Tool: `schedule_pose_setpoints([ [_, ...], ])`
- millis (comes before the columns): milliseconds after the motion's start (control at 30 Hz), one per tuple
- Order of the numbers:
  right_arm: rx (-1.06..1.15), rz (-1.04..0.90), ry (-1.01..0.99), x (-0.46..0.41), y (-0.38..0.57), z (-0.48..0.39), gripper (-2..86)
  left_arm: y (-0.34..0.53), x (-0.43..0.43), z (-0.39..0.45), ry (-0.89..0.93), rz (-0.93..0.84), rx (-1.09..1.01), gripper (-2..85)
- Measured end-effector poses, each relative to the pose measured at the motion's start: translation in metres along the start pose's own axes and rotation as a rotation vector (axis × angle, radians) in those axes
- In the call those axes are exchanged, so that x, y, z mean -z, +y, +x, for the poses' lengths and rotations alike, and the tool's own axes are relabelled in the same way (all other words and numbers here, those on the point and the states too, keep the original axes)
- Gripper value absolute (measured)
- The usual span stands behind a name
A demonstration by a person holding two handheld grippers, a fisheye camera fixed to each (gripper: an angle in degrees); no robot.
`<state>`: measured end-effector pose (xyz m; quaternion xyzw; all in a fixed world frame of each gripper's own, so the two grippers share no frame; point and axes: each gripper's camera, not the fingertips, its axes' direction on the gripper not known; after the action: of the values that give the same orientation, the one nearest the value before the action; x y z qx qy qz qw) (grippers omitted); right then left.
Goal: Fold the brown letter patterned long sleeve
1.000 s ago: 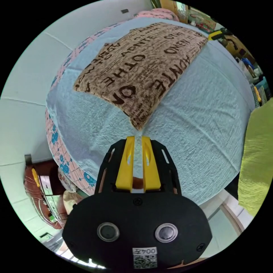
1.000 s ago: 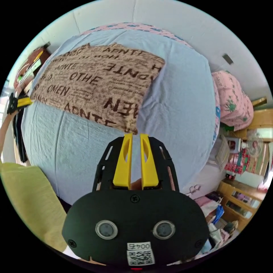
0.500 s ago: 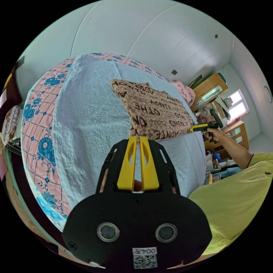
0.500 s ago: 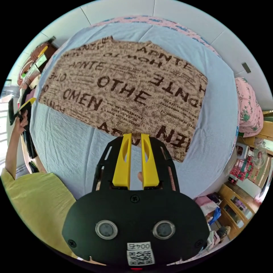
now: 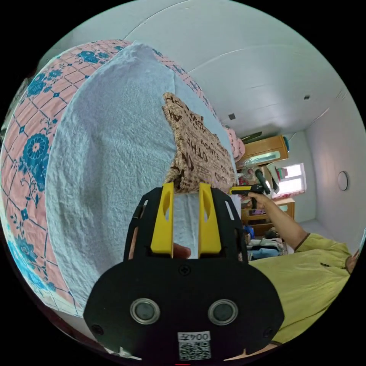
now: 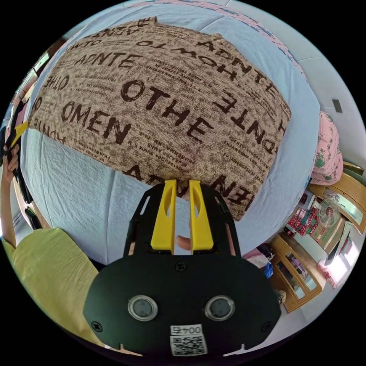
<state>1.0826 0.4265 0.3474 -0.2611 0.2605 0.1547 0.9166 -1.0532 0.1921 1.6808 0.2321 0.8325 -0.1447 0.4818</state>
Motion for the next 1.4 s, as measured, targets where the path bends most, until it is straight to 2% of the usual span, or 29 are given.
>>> schedule_pose_setpoints([
  [300,0.051,-0.074,0.045,0.009,-0.005,0.012,6.4,0.002,-0.047,0.041,-0.304,-0.135,-0.390,2.7],
  [400,0.031,-0.065,0.012,0.014,0.002,0.025,6.4,-0.006,-0.029,0.051,-0.349,-0.101,-0.439,2.0],
  [500,0.030,-0.061,-0.002,0.020,0.010,0.036,6.3,-0.004,-0.055,0.033,-0.374,-0.226,-0.405,1.7],
  [700,0.042,-0.060,-0.013,0.035,0.029,0.056,6.4,-0.003,-0.025,0.050,-0.326,-0.050,-0.274,1.5],
  [800,0.052,-0.052,-0.024,0.044,0.042,0.068,6.3,-0.006,-0.022,0.105,-0.373,0.080,-0.358,1.5],
  [933,0.050,-0.022,-0.041,0.056,0.063,0.084,6.1,-0.025,-0.098,0.167,-0.375,-0.011,-0.508,0.8],
  [1000,0.048,0.023,-0.042,0.065,0.082,0.093,6.2,-0.039,-0.161,0.184,-0.417,-0.081,-0.547,0.6],
  [1133,0.046,0.151,-0.054,0.079,0.123,0.108,6.1,-0.063,-0.234,0.182,-0.482,-0.176,-0.511,0.3],
  [1200,0.029,0.301,-0.147,0.091,0.168,0.131,7.0,-0.070,-0.269,0.179,-0.572,-0.241,-0.511,0.3],
  [1300,-0.054,0.545,-0.325,0.099,0.246,0.174,10.3,-0.071,-0.293,0.180,-0.601,-0.256,-0.544,0.2],
  [1400,-0.150,0.725,-0.382,0.093,0.323,0.211,12.1,-0.073,-0.310,0.188,-0.639,-0.270,-0.580,0.1],
])
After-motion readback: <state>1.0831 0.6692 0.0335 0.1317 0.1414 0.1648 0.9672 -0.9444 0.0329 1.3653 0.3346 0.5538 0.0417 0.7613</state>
